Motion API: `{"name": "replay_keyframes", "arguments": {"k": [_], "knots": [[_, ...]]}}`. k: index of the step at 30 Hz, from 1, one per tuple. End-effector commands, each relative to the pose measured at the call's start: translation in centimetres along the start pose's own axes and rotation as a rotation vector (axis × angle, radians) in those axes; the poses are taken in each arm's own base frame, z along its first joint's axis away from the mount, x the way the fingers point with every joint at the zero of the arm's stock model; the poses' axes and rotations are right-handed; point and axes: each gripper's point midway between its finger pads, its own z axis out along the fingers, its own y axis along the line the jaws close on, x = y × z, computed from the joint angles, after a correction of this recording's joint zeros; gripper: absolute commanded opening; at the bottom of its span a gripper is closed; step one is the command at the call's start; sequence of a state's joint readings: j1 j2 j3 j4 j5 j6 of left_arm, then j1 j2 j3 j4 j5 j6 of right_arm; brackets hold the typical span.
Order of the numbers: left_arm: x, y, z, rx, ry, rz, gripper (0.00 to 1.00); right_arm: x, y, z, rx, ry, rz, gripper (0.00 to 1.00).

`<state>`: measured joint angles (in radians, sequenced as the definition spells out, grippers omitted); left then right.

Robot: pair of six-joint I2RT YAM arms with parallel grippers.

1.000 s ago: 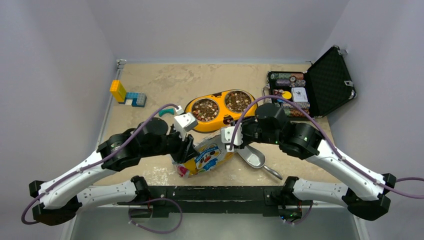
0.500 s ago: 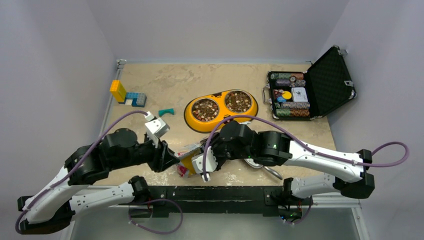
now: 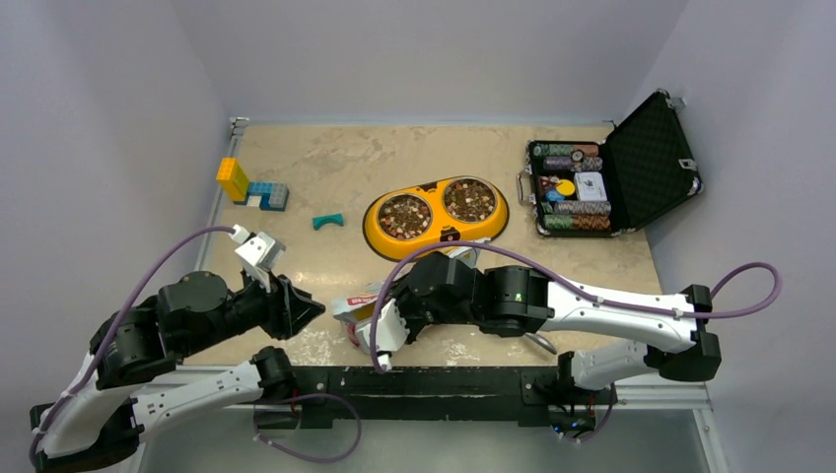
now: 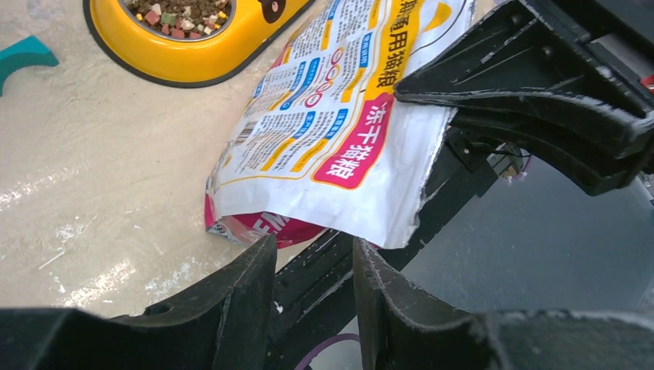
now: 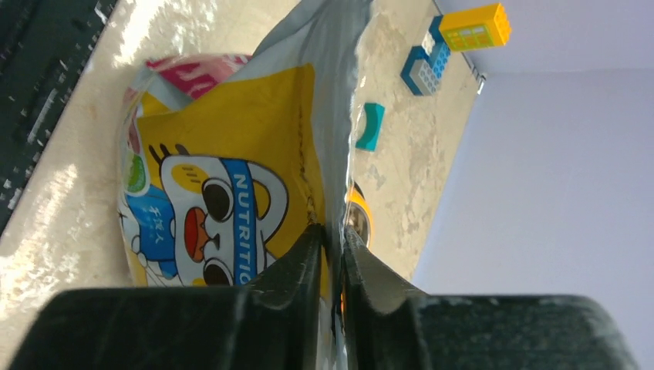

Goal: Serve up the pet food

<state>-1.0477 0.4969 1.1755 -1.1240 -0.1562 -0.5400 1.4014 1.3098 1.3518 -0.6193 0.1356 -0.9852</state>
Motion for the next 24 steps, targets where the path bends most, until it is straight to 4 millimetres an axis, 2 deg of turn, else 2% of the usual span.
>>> {"name": "replay_keyframes", "arguments": {"k": [1, 9, 10, 11, 12, 13, 16, 21, 22, 24], "knots": [[-1.1, 0.6, -1.2, -0.029, -0.054, -0.028, 0.45, -4.6, -1.8, -1.1, 0.021, -0.185, 0.001, 0.23], [-0.9, 0.6, -1.7, -0.023, -0.046, -0.02, 0.47, -7.8, -2.1, 0.7, -0.036, -0.226, -0.001, 0.21], [-0.9, 0.2, -1.6, -0.006, -0.04, -0.019, 0.48, -8.1, -2.0, 0.8, -0.046, -0.231, -0.002, 0.19], [-0.9, -0.2, -1.4, 0.011, -0.031, -0.016, 0.49, -8.3, -1.8, 1.2, -0.061, -0.23, -0.002, 0.06], [-0.8, -0.6, -1.2, 0.028, -0.021, -0.011, 0.5, -8.3, -1.7, 1.3, -0.078, -0.225, 0.004, 0.0], [-0.7, -0.9, -0.9, 0.039, -0.007, -0.009, 0.51, -8.5, -1.4, 1.2, -0.104, -0.228, 0.018, 0.0], [0.0, -2.2, 0.3, 0.092, 0.05, 0.002, 0.52, -8.8, -2.0, 0.9, -0.087, -0.249, 0.063, 0.0], [0.5, -4.6, 3.3, 0.184, 0.124, 0.04, 0.45, -7.8, -2.2, 0.6, -0.095, -0.239, 0.108, 0.01], [0.5, -4.8, 3.8, 0.187, 0.133, 0.053, 0.45, -7.5, -2.2, 0.6, -0.086, -0.231, 0.104, 0.1], [0.3, -5.2, 4.8, 0.194, 0.148, 0.076, 0.49, -6.8, -1.7, 0.6, -0.09, -0.212, 0.097, 0.18]]}}
